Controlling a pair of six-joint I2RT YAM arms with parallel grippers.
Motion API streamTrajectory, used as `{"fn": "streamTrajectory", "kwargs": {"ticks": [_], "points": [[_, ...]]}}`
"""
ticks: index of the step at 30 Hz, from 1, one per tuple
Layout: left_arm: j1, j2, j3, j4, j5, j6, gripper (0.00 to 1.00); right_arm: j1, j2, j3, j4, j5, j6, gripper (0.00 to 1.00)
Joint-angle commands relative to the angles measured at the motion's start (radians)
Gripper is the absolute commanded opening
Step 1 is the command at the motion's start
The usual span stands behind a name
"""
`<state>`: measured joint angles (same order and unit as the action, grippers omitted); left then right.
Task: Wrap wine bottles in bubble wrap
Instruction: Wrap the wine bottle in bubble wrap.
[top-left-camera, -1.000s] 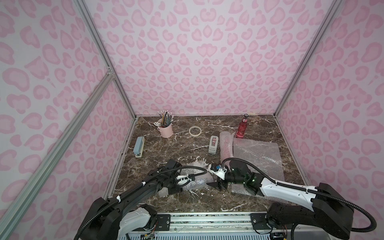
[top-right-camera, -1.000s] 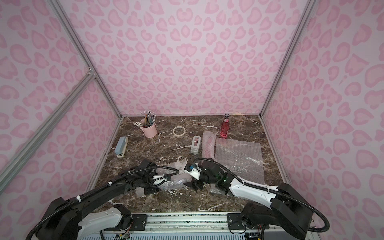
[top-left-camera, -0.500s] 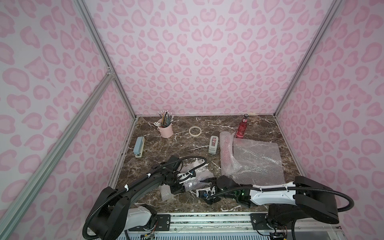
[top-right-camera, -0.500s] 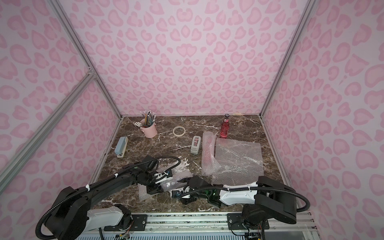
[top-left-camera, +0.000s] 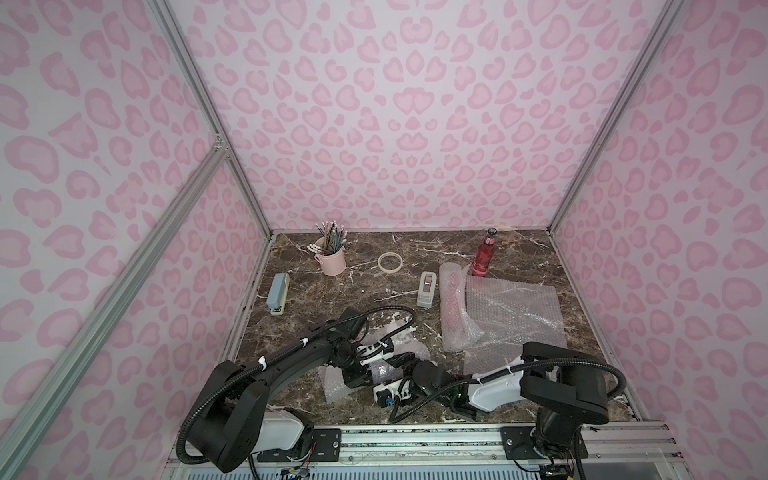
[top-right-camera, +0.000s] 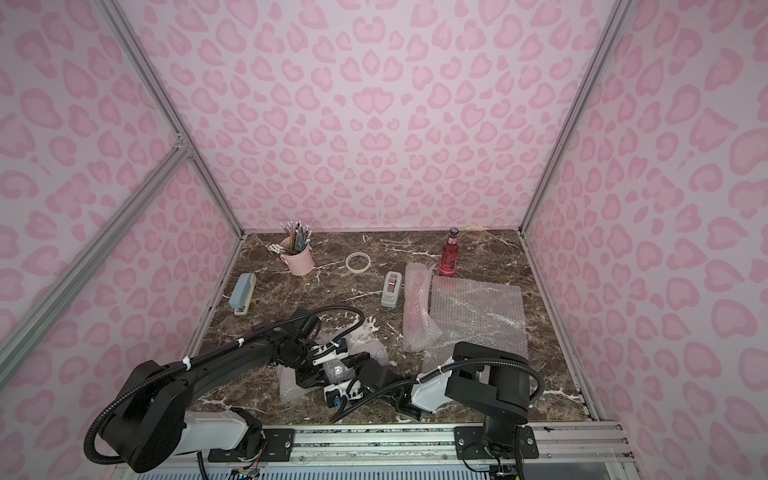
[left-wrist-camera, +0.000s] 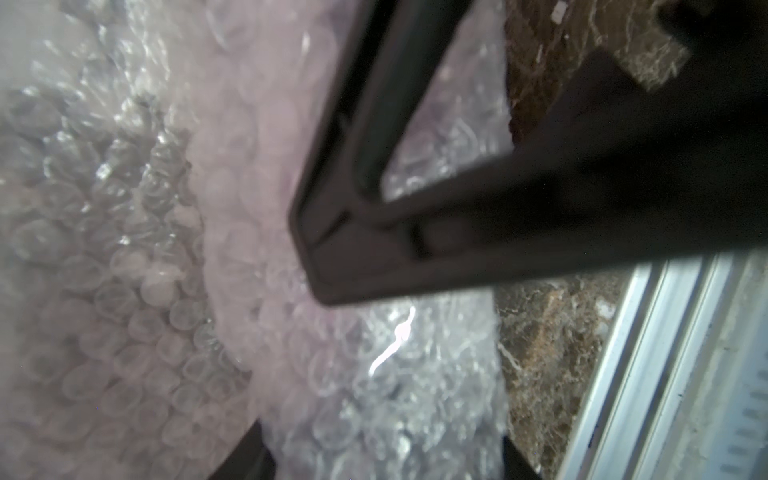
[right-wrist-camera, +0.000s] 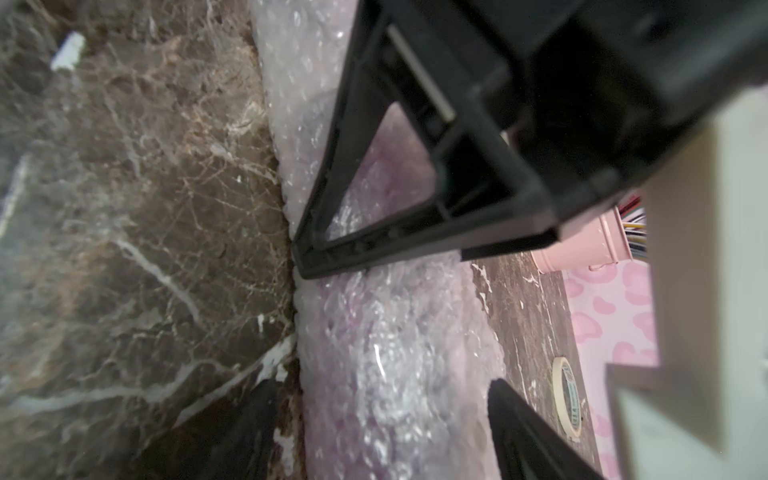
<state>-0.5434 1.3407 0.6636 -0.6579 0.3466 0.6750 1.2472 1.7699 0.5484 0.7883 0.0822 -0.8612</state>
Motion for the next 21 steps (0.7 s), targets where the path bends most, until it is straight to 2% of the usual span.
{"fn": "streamTrajectory", "kwargs": {"ticks": [1,6,14,21], "points": [[-0.001,-0.003,-0.002,-0.084,0.011,0.014,0.45,-0.019,0.037,0.024,0.028,-0.009,-0.035,0.81],[-0.001,0.0,0.011,-0.111,0.018,0.033,0.49,-0.046,0.07,0.097,-0.13,-0.097,-0.016,0.8],[-0.001,0.041,0.047,-0.149,0.046,0.069,0.53,-0.07,0.153,0.138,-0.189,-0.1,-0.027,0.77],[-0.001,0.028,0.057,-0.188,0.042,0.094,0.59,-0.113,0.178,0.223,-0.386,-0.225,-0.007,0.75]]}}
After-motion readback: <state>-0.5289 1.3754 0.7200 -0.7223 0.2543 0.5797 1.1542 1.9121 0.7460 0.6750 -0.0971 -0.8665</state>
